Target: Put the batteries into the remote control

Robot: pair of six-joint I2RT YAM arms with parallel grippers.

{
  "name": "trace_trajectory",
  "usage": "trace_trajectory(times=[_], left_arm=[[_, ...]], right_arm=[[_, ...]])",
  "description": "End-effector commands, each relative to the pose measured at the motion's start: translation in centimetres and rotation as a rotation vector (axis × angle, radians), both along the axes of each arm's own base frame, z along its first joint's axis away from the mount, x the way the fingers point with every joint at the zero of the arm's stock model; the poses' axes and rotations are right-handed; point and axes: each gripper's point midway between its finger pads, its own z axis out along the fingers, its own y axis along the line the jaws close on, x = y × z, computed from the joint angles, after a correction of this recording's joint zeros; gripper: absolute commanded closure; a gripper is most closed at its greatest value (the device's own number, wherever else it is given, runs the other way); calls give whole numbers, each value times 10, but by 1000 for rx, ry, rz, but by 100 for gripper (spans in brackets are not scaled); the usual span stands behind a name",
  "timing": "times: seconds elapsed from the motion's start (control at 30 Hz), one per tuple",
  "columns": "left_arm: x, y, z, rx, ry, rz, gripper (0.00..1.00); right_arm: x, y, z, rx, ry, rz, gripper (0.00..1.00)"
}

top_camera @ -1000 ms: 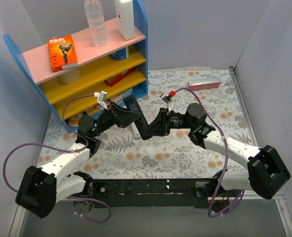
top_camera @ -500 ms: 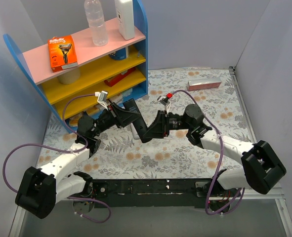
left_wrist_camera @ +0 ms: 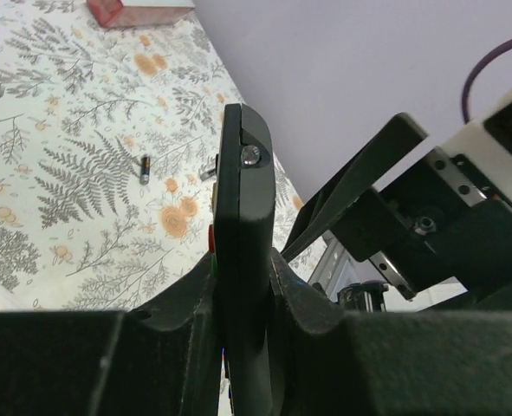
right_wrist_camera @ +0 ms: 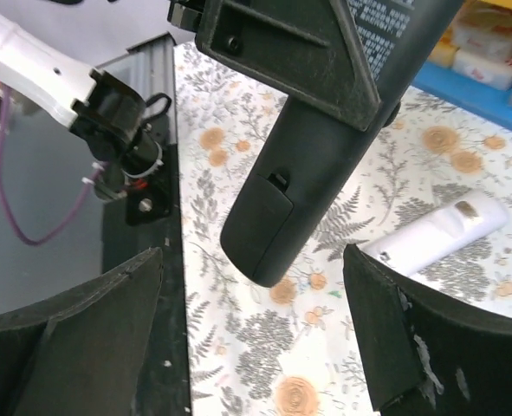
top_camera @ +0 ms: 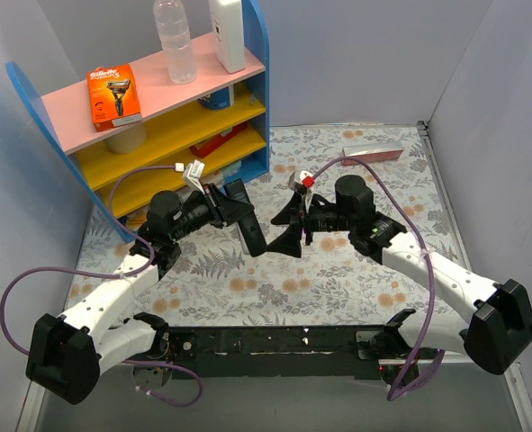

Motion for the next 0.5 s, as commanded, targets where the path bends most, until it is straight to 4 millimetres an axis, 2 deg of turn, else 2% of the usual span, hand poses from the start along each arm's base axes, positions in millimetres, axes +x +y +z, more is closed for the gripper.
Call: trace_trajectory(times=[0.0, 0.13, 0.3, 0.47], left_arm=[[-2, 3, 7, 68, -40, -10, 100], [-2, 1, 7, 89, -34, -25, 100], [0, -3, 2, 116, 1, -44, 100], [2, -5, 3, 132, 11, -48, 100]], right_arm=[[7, -5, 23, -7, -351, 38, 9], [-1, 6, 30, -12, -513, 82, 9], [-10, 26, 23, -56, -579, 114, 13], [-11, 33, 25, -62, -631, 117, 19]])
